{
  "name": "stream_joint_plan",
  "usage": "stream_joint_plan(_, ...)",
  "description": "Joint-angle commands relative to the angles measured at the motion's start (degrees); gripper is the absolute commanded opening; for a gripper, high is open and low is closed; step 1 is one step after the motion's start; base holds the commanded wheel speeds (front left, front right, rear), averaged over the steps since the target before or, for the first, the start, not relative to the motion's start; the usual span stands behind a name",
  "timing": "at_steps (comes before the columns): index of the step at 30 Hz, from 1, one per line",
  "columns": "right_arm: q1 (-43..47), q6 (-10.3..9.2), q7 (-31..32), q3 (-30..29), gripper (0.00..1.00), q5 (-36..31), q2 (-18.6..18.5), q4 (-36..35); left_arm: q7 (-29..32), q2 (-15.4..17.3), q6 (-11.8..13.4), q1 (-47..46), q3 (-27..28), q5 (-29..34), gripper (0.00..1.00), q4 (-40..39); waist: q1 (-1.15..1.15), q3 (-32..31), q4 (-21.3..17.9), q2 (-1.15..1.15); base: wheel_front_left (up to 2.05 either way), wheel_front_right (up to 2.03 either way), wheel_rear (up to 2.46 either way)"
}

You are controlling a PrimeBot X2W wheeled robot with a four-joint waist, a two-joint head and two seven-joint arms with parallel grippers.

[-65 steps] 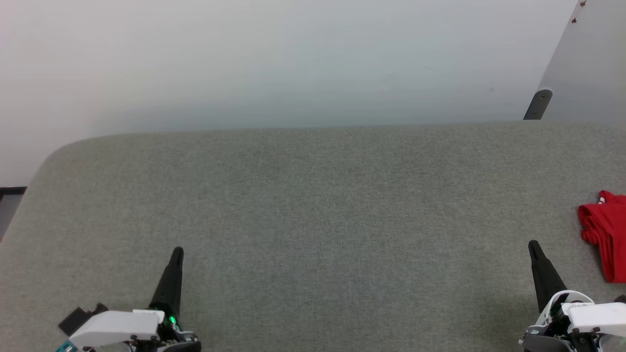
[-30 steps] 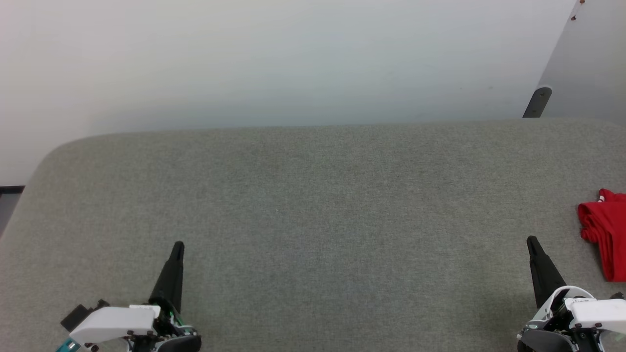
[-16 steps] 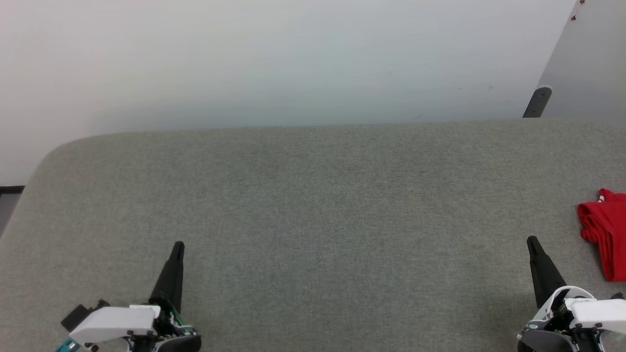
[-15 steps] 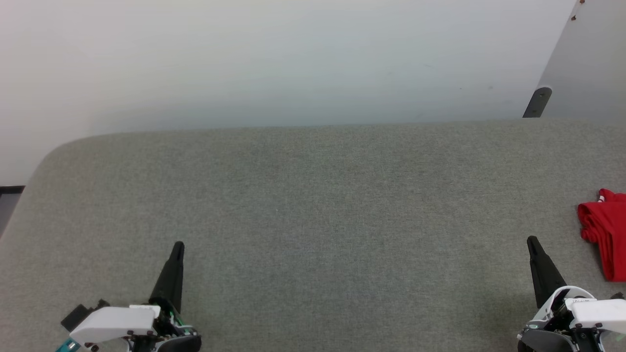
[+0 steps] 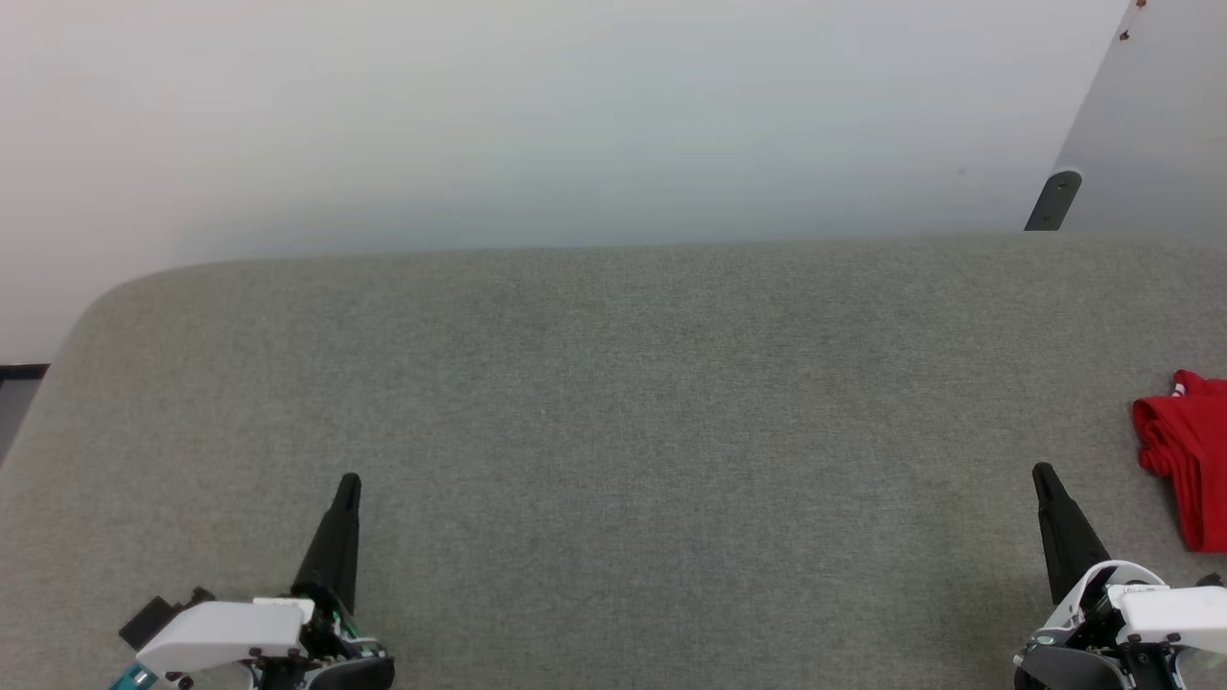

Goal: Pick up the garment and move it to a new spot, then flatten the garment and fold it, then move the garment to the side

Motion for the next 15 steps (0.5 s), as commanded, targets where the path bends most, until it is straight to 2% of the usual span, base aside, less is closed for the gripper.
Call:
stream_joint_plan(1, -0.26, -0.02, 0.06, -0.14, 0.00, -0.13, 0.19, 0.04, 0.07, -0.08, -0.33, -0.60, 0.20, 0.21, 0.00, 0.08, 0.00, 0.00, 0.00, 0.00, 0.00, 0.00, 0.00)
stream_joint_plan(15, -0.27, -0.02, 0.16, -0.20, 0.00, -0.15, 0.24, 0.05, 0.10, -0.11, -0.33, -0.61, 0.23, 0.21, 0.00, 0.08, 0.00, 0.00, 0.00, 0.00, 0.00, 0.00, 0.00)
